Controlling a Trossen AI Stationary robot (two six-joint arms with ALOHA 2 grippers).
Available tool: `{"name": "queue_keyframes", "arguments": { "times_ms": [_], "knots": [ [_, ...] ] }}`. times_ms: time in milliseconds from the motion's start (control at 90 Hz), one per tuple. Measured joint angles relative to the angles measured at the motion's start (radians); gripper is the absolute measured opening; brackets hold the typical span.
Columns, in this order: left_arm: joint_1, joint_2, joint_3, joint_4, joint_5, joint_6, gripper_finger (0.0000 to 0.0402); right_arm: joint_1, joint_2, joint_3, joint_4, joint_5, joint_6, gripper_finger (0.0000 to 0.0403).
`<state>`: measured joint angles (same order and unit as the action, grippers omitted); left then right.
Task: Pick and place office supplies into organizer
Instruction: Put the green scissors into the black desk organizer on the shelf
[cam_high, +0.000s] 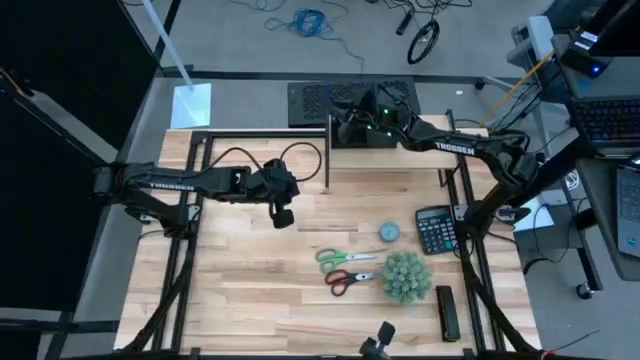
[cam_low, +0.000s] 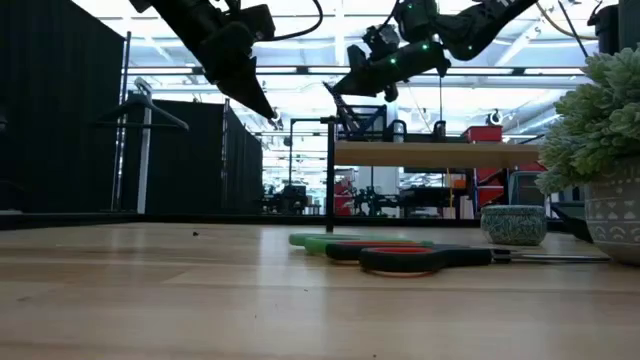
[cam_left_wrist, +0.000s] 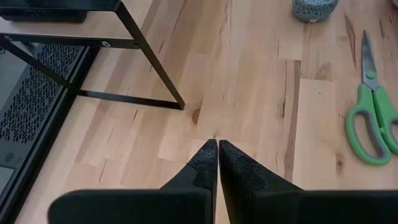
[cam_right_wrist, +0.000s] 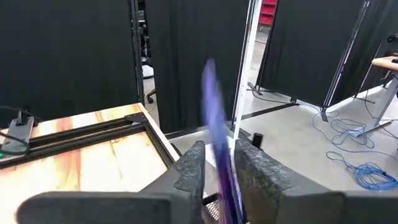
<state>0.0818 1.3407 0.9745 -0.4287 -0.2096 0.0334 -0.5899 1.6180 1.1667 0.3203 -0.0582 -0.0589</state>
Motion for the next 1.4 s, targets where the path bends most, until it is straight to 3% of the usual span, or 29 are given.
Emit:
{"name": "queue_keyframes", "arguments": {
  "times_ms": [267,556,822,1089,1400],
  "knots": [
    [0.0,0.0,0.0,-0.001,0.0,0.0,0.0003,0.003,-0.008,0.0,0.003,0.001,-0.013,0.0154],
    [0.0,0.0,0.0,-0.003,0.0,0.0,0.0003,0.055,-0.1,0.0,-0.03,0.002,-0.013,0.0166],
    [0.0,0.0,0.0,-0.002,0.0,0.0,0.0003,0.233,-0.186,0.0,-0.304,0.0,-0.123,0.0167],
    [0.0,0.0,0.0,0.0,0.0,0.0,0.0003,0.422,-0.158,0.0,-0.61,0.0,-0.129,0.0167],
    [0.0,0.0,0.0,-0.013,0.0,0.0,0.0003,0.636,0.0,0.0,-0.643,0.016,-0.118,0.0167]
  ]
}}
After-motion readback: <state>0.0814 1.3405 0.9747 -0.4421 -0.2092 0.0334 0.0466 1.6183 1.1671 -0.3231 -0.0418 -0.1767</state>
